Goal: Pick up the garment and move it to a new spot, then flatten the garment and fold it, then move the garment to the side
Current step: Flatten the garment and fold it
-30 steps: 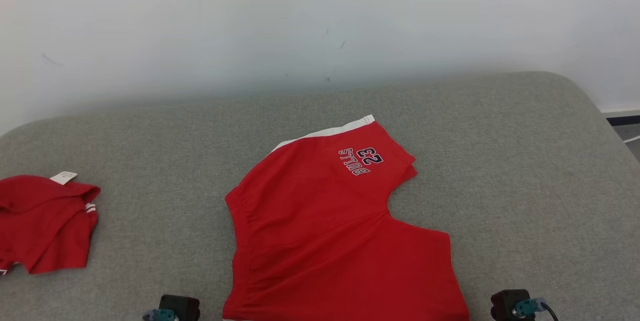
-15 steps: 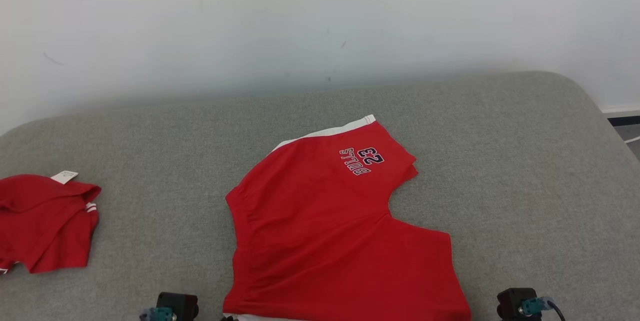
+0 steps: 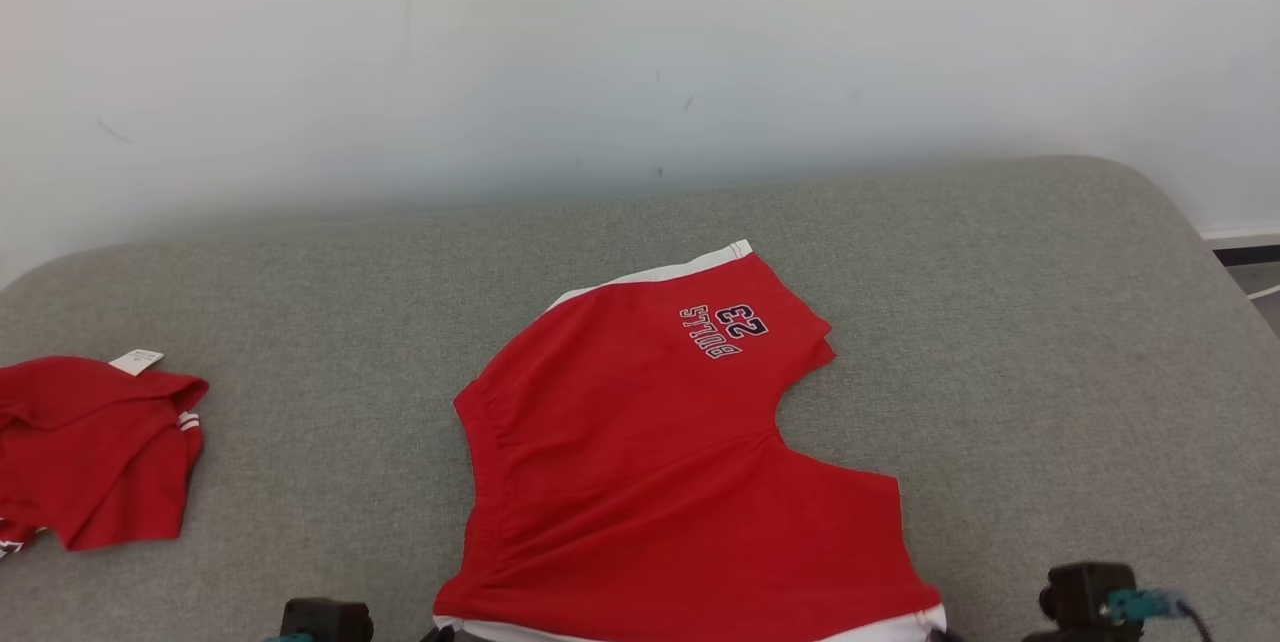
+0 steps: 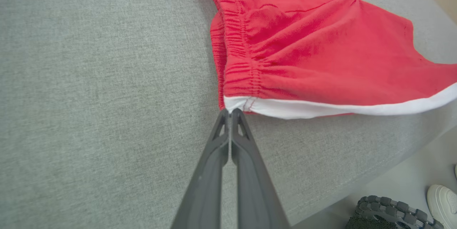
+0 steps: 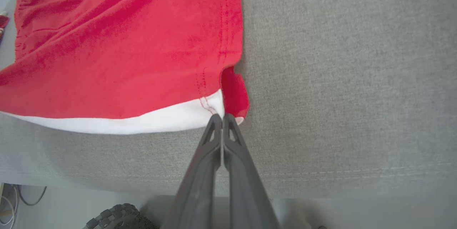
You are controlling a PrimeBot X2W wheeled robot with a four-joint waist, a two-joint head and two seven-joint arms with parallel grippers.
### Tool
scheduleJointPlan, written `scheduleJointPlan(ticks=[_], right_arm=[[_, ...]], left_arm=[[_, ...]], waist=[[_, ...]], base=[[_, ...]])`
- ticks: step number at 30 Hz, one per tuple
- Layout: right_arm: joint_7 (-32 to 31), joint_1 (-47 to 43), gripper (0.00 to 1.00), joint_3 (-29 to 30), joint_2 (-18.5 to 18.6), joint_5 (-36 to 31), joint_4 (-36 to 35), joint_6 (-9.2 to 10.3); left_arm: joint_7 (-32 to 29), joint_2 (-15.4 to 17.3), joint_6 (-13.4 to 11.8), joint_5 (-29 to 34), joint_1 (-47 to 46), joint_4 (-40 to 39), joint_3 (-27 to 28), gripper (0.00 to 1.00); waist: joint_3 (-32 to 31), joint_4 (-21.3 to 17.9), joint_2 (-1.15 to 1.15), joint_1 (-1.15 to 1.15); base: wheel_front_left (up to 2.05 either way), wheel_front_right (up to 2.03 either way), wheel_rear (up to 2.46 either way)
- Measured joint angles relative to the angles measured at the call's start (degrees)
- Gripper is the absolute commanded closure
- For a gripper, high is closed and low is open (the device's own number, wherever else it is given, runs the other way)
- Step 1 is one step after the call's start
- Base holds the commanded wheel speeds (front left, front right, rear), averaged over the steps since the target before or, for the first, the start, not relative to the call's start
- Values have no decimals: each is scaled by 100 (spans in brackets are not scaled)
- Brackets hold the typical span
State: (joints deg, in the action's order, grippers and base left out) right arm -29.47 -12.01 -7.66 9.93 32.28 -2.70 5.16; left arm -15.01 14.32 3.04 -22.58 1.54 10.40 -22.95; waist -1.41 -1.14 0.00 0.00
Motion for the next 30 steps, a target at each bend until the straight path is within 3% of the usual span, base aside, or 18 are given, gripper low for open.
scheduleJointPlan(ticks=[5,12,19,30], right_arm=[[-68,478,100,138,145,156,-292,-120],[-343,1401,100,190,289,285,-349,-253],[-537,2293,100,248,333,345,-19,-264],[-588,3934,100,314,348,293,1139,-214]], left_arm=[[-18,-107,-8,30,-117,-167,-62,100],[-135,-343,-211,116,-620,-248,-98,100],[-230,-584,-454,300,-1201,-193,-60,100],[-309,-1016,-755,446,-2382,294,-10,100]], waist=[[-14,11,0,0],[80,70,0,0],[308,158,0,1],[921,430,1,1]], base=[[0,0,0],[0,0,0],[0,0,0],[0,0,0]])
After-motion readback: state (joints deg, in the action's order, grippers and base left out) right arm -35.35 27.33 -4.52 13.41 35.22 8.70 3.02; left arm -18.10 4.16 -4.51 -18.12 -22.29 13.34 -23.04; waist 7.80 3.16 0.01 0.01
